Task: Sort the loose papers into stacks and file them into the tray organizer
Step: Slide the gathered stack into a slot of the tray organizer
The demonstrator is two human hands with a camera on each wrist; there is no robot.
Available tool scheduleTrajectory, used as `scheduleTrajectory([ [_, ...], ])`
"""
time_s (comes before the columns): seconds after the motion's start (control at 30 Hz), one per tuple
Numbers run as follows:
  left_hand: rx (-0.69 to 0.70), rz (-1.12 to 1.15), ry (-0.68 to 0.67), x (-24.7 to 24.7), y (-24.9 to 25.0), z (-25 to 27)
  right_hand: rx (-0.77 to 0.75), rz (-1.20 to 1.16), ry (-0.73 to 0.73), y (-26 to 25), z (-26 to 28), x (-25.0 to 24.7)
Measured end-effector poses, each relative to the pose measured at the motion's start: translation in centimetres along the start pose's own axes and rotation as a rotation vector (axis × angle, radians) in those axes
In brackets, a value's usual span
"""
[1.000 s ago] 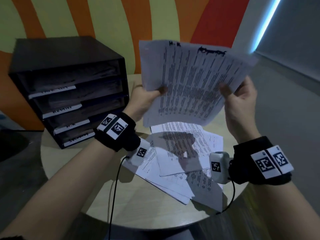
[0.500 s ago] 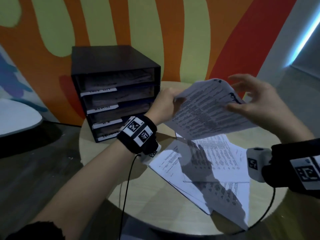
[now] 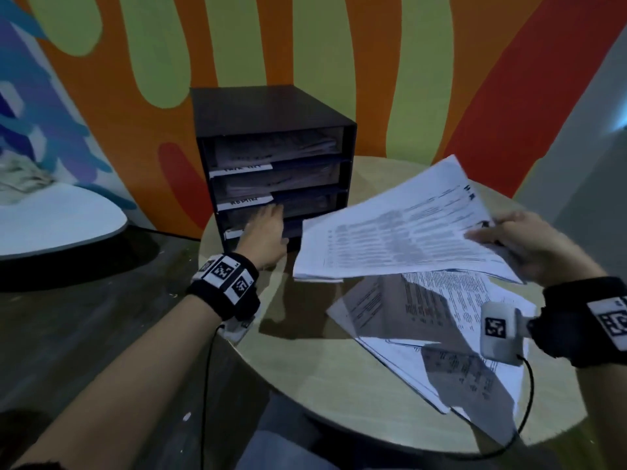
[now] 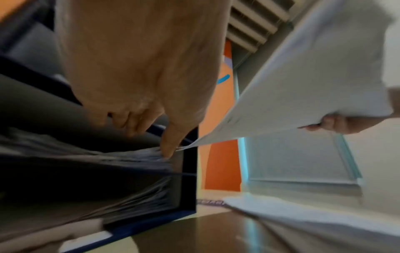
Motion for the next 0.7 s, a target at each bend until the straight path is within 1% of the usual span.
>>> scheduleTrajectory([
  [0.07,-0.013,-0.159,0.055,0.2,-1.1,-0.3,0.097,-0.049,-0.07,1.8,0.2,1.5],
  [0.13,-0.064,-0.246,0.054,0.4,-2.2,-0.6,0.15,-0.083,-0.076,3.1,-0.2,2.8],
  [0.17,-0.108,-0.262,0.032,0.4,-2.8,-0.8,0.17,-0.114,-0.067,3.8,-0.4,3.3],
  [0.23,-0.185,-0.282,-0.016,0.4,-4.1,-1.4,0.2,-0.195,-0.03,5.1,-0.9,4.5],
  [0.3,-0.226,-0.304,-0.046,0.7,-5.1,-1.9,0.206,-0.283,0.042,6.3,-1.3,5.8],
  [0.37,-0.218,-0.318,-0.061,1.7,-5.5,-2.2,0.202,-0.356,0.104,7.1,-1.2,7.4],
  [0.43,-0.214,-0.342,-0.105,2.9,-5.7,-2.2,0.198,-0.407,0.151,7.8,-0.7,9.1],
  [0.57,-0.212,-0.567,-0.196,3.9,-5.7,-1.7,0.236,-0.492,0.272,9.4,0.5,11.9],
  [0.63,-0.203,-0.629,-0.249,4.4,-5.7,-1.7,0.263,-0.513,0.329,10.2,1.1,13.2],
  [0.7,-0.212,-0.656,-0.259,4.4,-5.8,-1.6,0.252,-0.503,0.339,10.2,1.7,14.8],
])
Point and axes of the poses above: each hand's wrist, its own z-axis away from the middle knuckle, its own x-axis out of the palm, y = z × x, the point moved 9 cm from there along -z, towards the middle knuckle, and after that the axes turned 10 degrees about -x, right-handed, at the moved point
